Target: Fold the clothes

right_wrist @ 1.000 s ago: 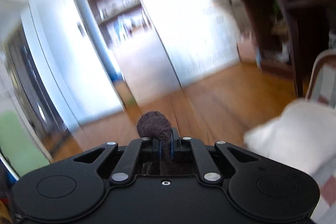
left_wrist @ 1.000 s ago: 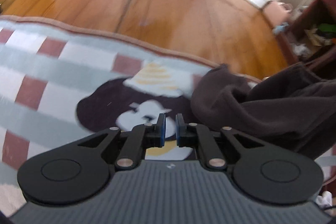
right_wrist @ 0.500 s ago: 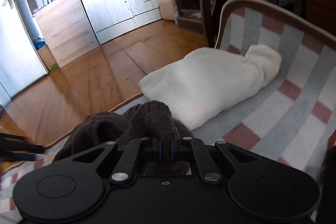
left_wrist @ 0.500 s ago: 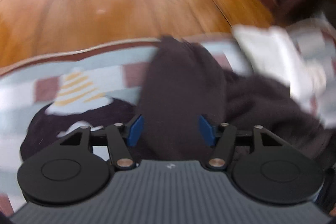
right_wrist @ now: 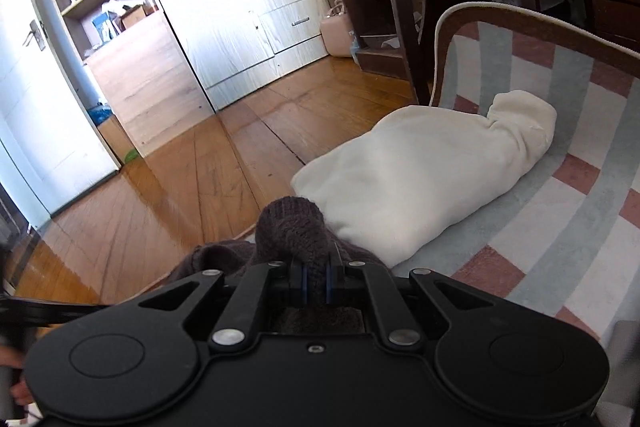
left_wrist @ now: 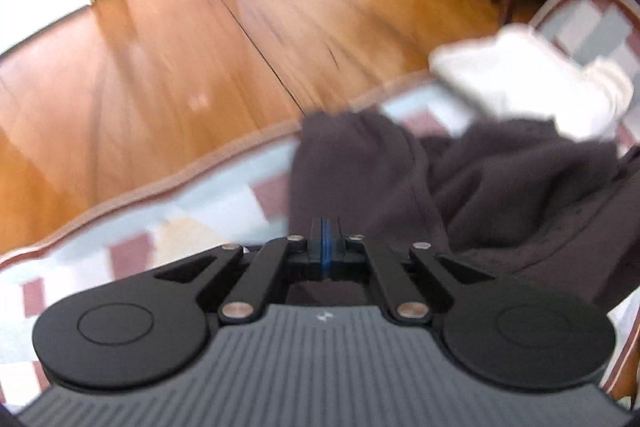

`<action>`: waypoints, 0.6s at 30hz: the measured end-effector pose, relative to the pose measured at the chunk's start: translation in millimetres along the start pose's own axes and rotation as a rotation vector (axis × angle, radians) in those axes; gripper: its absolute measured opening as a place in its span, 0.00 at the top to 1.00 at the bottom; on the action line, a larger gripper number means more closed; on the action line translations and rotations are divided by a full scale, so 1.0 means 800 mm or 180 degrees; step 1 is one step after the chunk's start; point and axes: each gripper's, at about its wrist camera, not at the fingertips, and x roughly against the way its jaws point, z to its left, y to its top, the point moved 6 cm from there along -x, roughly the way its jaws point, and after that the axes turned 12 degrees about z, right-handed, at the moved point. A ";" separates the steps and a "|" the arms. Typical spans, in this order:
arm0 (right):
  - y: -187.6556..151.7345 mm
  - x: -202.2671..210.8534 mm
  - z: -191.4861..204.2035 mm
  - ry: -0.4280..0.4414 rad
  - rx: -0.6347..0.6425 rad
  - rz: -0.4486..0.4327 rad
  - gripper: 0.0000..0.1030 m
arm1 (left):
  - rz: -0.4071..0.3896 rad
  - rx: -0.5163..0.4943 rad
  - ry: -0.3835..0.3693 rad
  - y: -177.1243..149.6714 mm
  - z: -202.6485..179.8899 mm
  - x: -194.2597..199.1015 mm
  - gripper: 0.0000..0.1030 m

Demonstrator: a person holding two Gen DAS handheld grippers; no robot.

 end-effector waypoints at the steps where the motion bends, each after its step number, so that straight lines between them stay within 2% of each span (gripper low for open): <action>1: 0.000 0.001 0.002 0.0013 -0.0005 -0.0004 0.92 | 0.0027 0.0048 -0.0212 0.001 0.000 0.009 0.99; 3: 0.002 0.003 0.009 0.0022 0.0008 -0.0005 0.92 | 0.0159 0.0122 -0.0522 0.001 -0.011 -0.002 0.92; 4: 0.004 0.005 0.013 0.0027 0.0021 -0.0011 0.92 | 0.0229 0.0157 -0.0671 0.001 -0.017 -0.009 0.78; 5: 0.006 0.009 0.018 0.0037 0.0035 -0.0027 0.92 | 0.0300 0.0193 -0.0819 0.001 -0.023 -0.016 0.51; 6: 0.007 0.013 0.021 0.0054 0.0047 -0.0051 0.92 | 0.0388 0.0192 -0.0844 -0.001 -0.030 -0.028 0.41; 7: 0.008 0.019 0.024 0.0078 0.0057 -0.0080 0.92 | 0.0469 0.0158 -0.0783 -0.004 -0.037 -0.044 0.35; 10: 0.008 0.033 0.027 0.0130 0.0078 -0.0137 0.92 | 0.0629 -0.0044 -0.0437 -0.016 -0.054 -0.088 0.33; 11: 0.008 0.034 0.027 0.0130 0.0085 -0.0132 0.92 | 0.0615 -0.0117 -0.0264 -0.020 -0.057 -0.099 0.35; 12: 0.007 0.034 0.027 0.0115 0.0091 -0.0125 0.92 | 0.0536 -0.0095 -0.0176 -0.023 -0.052 -0.088 0.37; 13: 0.006 0.033 0.026 0.0094 0.0095 -0.0116 0.92 | 0.0438 -0.0047 -0.0112 -0.026 -0.046 -0.071 0.60; 14: 0.005 0.031 0.024 0.0066 0.0099 -0.0107 0.92 | 0.0340 0.0002 -0.0048 -0.029 -0.040 -0.054 0.93; 18: 0.004 0.024 0.015 0.0037 0.0048 -0.0108 0.92 | -0.0051 0.0194 0.0207 -0.042 -0.014 0.014 0.95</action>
